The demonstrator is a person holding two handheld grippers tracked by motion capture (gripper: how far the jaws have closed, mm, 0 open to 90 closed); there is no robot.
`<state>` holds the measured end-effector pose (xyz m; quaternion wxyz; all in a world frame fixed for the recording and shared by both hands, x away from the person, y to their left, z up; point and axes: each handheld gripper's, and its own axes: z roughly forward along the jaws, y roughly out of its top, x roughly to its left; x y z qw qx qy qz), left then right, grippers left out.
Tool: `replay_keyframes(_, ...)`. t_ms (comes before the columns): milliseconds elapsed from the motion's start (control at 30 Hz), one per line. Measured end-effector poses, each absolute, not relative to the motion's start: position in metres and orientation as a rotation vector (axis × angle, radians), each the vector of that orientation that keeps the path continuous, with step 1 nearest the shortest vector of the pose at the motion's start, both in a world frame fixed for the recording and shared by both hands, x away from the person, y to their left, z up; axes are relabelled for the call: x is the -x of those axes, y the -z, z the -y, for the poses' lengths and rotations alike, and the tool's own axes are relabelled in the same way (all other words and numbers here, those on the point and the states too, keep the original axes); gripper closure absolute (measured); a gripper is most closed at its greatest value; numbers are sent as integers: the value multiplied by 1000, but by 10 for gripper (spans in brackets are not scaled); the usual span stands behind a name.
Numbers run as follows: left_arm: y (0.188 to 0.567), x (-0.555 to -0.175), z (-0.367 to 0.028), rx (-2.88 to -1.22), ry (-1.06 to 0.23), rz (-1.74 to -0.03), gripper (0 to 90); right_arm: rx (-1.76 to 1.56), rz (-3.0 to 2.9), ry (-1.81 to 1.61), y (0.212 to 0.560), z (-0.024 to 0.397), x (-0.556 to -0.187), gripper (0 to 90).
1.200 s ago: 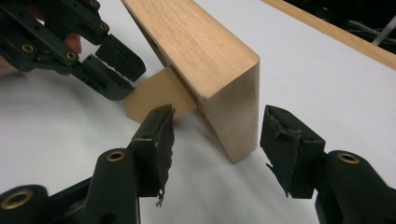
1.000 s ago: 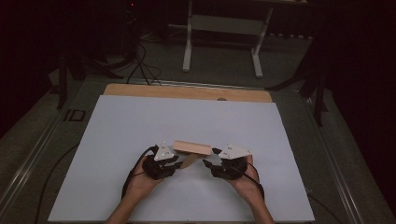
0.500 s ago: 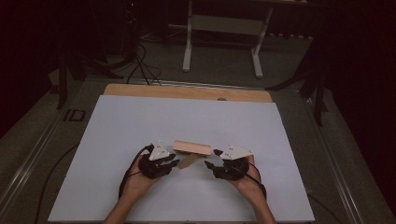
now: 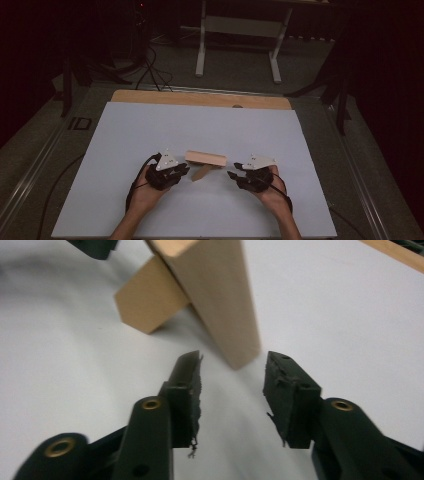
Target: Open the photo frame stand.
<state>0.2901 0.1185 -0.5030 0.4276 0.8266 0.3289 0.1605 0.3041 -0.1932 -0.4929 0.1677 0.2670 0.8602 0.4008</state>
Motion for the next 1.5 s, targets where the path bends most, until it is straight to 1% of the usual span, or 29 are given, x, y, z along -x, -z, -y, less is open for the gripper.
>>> replay_keyframes(33, 503, -290, -119, -2064, -401, -822, 798, -774, -2432, -1142, 492, 196, -305, 634)
replay_keyframes(67, 503, -290, -119, -2064, -401, -822, 806, -774, -2432, -1142, 492, 196, -305, 634)
replay_keyframes(100, 503, -291, -118, -2064, -404, -825, 813, -789, -2414, -1142, 492, 198, -306, 677)
replay_keyframes(167, 503, -291, -117, -2067, -404, -825, 830, -801, -2393, -1136, 491, 198, -307, 723)
replay_keyframes(200, 503, -291, -117, -2067, -404, -825, 836, -801, -2393, -1136, 491, 198, -307, 723)
replay_keyframes(233, 503, -291, -116, -2069, -403, -825, 848, -821, -2371, -1125, 491, 197, -308, 780)
replay_keyframes(267, 504, -291, -116, -2070, -405, -827, 857, -825, -2358, -1116, 491, 197, -308, 809)
replay_keyframes(333, 504, -292, -115, -2071, -404, -826, 887, -830, -2351, -1112, 491, 196, -308, 827)
replay_keyframes(367, 504, -292, -114, -2073, -404, -823, 892, -841, -2331, -1110, 491, 195, -308, 861)
replay_keyframes(433, 504, -292, -113, -2075, -405, -822, 893, -847, -2312, -1106, 491, 194, -309, 883)
replay_keyframes(833, 504, -295, -108, -2077, -417, -818, 894, -912, -2256, -1195, 487, 188, -313, 897)
replay_keyframes(1233, 504, -297, -101, -2094, -421, -808, 894, -910, -2253, -1206, 487, 175, -319, 897)
replay_keyframes(1500, 504, -299, -99, -2097, -423, -802, 893, -951, -2250, -1228, 492, 174, -328, 897)
